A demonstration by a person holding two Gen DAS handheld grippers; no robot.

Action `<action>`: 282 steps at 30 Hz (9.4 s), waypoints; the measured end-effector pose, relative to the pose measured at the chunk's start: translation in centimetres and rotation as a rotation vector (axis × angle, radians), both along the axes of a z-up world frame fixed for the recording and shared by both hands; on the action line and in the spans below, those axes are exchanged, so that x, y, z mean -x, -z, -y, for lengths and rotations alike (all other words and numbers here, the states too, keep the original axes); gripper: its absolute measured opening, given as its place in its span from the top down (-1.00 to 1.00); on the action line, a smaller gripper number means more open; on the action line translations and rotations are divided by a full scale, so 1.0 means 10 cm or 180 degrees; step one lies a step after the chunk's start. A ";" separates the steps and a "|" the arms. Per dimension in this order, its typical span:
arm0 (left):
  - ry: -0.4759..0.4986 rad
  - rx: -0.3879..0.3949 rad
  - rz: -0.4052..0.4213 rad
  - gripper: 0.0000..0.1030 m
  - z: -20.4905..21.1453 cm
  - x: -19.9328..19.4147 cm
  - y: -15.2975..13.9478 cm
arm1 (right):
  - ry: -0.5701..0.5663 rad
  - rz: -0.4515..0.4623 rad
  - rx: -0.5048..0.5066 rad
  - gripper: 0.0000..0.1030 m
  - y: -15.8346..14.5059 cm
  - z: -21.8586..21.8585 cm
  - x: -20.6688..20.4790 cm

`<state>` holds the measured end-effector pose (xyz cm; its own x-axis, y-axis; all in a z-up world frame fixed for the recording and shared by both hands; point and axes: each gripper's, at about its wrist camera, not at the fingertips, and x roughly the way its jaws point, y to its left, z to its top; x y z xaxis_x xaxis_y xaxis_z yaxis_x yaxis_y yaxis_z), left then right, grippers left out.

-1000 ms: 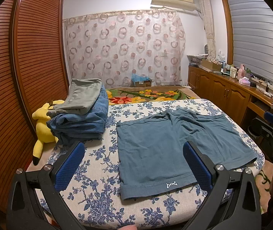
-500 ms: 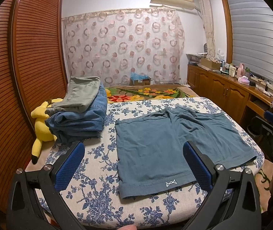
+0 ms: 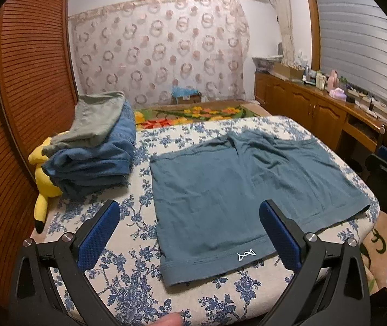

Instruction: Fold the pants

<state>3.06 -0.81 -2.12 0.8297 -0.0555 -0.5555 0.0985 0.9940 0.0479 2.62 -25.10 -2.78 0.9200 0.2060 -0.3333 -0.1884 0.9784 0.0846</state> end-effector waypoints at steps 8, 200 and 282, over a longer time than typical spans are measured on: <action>0.0084 0.0008 -0.0188 -0.99 0.04 -0.13 0.12 | 0.0057 -0.0069 0.0022 -0.98 -0.01 -0.01 -0.05; 0.1781 0.0237 -0.0403 0.05 1.60 -0.73 -0.23 | -0.0190 -0.0753 0.0138 -0.52 -0.11 0.25 0.51; 0.1302 0.0148 -0.0806 -0.10 1.05 -0.66 0.61 | -0.0239 -0.1007 -0.0157 0.88 -0.09 0.40 0.55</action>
